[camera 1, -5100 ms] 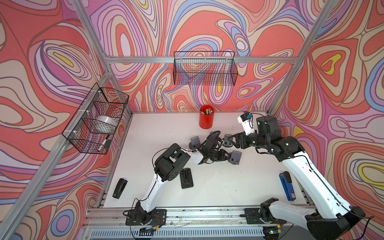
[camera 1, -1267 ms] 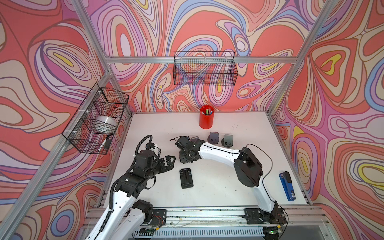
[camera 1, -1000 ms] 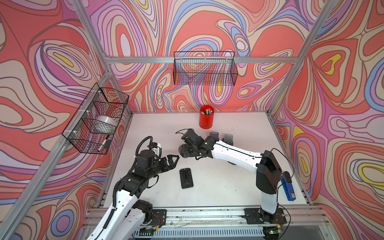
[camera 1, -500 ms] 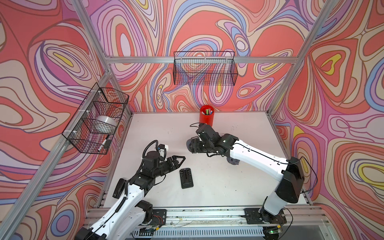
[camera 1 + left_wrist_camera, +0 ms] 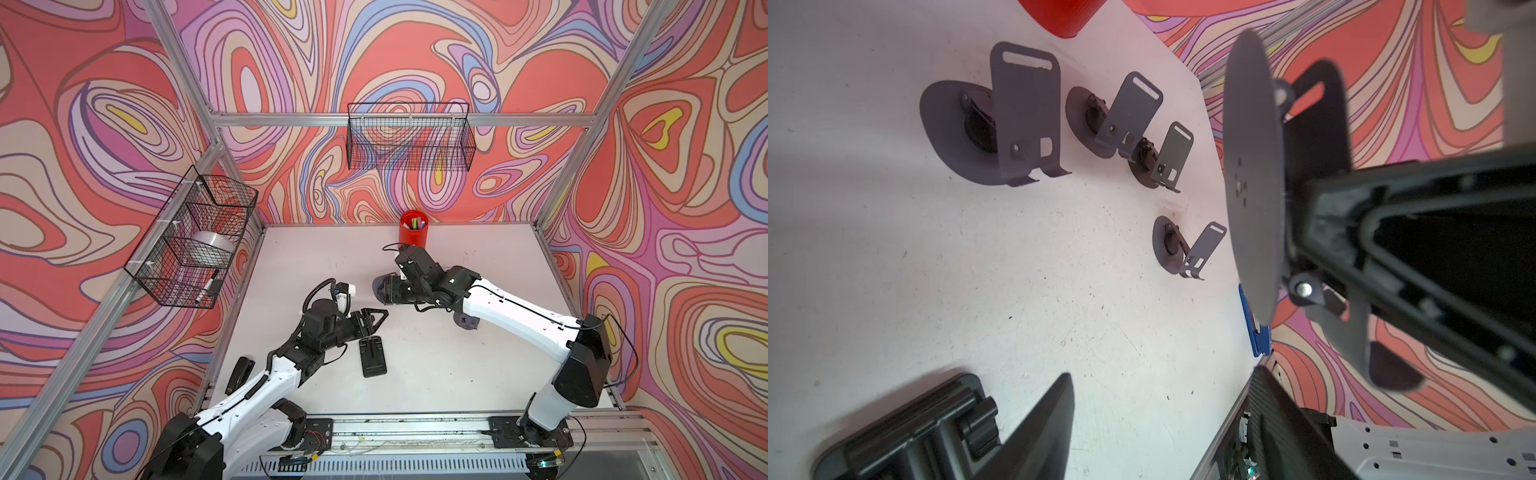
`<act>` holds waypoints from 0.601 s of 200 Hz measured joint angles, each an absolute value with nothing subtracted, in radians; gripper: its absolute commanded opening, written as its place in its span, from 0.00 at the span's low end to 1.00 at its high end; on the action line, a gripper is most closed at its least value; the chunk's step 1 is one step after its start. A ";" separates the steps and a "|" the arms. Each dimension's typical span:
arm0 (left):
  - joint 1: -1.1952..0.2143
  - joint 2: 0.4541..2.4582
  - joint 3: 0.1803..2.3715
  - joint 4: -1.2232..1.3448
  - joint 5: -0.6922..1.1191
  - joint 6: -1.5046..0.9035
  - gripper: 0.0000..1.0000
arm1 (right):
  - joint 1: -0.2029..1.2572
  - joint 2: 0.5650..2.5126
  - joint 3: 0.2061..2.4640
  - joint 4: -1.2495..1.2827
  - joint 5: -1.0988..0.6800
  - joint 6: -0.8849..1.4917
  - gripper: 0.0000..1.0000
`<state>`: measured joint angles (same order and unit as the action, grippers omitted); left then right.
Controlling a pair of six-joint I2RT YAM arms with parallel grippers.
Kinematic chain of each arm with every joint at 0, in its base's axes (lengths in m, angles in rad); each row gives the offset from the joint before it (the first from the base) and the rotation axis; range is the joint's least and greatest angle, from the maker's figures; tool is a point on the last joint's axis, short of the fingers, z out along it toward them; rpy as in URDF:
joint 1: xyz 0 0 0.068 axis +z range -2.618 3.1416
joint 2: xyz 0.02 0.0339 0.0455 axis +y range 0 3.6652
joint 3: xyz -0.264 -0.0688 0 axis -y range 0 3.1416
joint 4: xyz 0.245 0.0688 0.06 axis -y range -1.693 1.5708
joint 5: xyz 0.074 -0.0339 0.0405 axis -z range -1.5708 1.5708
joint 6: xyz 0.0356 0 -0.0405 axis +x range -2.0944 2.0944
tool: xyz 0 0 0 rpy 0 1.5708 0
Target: Open the phone stand
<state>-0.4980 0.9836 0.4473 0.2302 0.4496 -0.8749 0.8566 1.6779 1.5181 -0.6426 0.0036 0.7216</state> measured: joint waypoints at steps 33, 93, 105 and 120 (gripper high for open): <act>-0.499 0.992 0.463 0.263 0.443 -0.868 0.62 | 0.857 1.678 1.518 -0.643 -0.002 0.722 0.05; -0.499 1.053 0.464 0.327 0.423 -0.868 0.51 | 0.857 1.678 1.518 -0.641 -0.023 0.722 0.04; -0.499 1.071 0.464 0.344 0.422 -0.868 0.48 | 0.857 1.678 1.518 -0.639 -0.024 0.722 0.04; -0.500 1.083 0.467 0.364 0.421 -0.868 0.46 | 0.856 1.678 1.514 -0.635 -0.027 0.722 0.03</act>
